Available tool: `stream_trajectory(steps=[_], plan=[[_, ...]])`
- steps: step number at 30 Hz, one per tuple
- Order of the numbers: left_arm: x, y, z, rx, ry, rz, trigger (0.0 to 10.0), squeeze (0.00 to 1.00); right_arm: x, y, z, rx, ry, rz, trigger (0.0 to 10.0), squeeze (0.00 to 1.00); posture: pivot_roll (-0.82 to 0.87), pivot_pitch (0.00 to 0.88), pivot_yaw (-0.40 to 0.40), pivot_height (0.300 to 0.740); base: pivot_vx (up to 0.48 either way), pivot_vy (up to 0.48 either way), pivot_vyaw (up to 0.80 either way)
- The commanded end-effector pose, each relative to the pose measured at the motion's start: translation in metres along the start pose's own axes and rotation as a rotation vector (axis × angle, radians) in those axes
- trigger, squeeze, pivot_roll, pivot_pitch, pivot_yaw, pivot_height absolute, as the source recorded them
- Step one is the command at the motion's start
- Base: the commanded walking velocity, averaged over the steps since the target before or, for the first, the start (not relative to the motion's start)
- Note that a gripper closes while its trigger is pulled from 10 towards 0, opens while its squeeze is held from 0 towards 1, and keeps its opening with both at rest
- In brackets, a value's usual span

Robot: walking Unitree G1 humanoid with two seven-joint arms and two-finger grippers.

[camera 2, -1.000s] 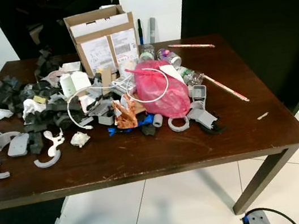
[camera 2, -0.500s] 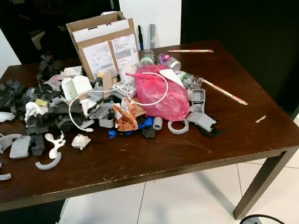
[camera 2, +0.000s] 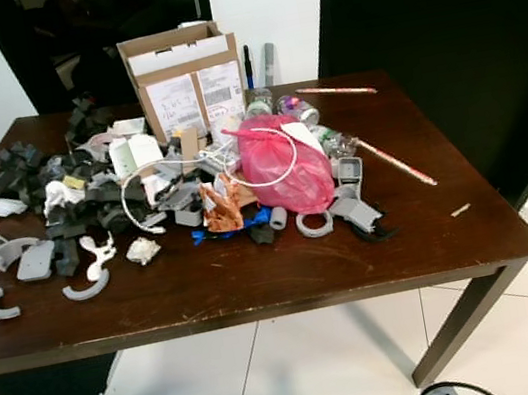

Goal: Picking trash to rubbish bin

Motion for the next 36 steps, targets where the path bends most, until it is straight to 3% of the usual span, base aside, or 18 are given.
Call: stream_trajectory(steps=[1, 13, 18, 22, 31, 36], plan=[[0.001, -0.015, -0.009, -0.01, -0.022, 0.051, 10.0, 0.0, 0.0, 0.001, 0.002, -0.015, -0.004, -0.007, 10.0, 0.0, 0.06, 0.053, -0.043, 0.74, 0.0, 0.0, 0.0], [0.0, -0.012, -0.012, -0.019, -0.037, 0.045, 10.0, 0.0, 0.0, 0.015, 0.002, -0.02, 0.001, -0.056, 10.0, 0.0, 0.05, 0.065, -0.036, 0.74, 0.0, 0.0, 0.0], [0.0, -0.009, -0.004, -0.005, -0.021, 0.038, 10.0, 0.0, 0.0, 0.027, 0.0, -0.04, -0.001, -0.084, 10.0, 0.0, 0.05, 0.062, -0.038, 0.74, 0.0, 0.0, 0.0], [0.001, -0.007, 0.008, 0.011, 0.012, 0.033, 10.0, 0.0, 0.0, 0.038, 0.008, -0.021, 0.022, -0.105, 10.0, 0.0, 0.07, 0.063, -0.043, 0.74, 0.0, 0.0, 0.0], [0.004, -0.014, 0.02, 0.099, 0.077, 0.038, 10.0, 0.0, 0.0, 0.041, 0.025, 0.005, 0.062, -0.104, 10.0, 0.0, 0.1, 0.065, -0.049, 0.74, 0.0, 0.0, 0.0], [0.006, -0.017, 0.031, 0.091, 0.11, 0.048, 10.0, 0.0, 0.0, 0.045, 0.029, 0.034, 0.071, -0.111, 10.0, 0.0, 0.12, 0.054, -0.061, 0.74, 0.0, 0.0, 0.0]])
Point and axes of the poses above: a point about 5 cm out from each wrist's last joint towards the gripper, its own x axis pointing back from the gripper into the wrist, its own y axis along the axis of the wrist's last joint, z = x × y, the point moved 4 cm from there along -x, pointing out of the wrist towards the gripper, and after that the axes turned 2 degrees about x, right-handed, at the moved point
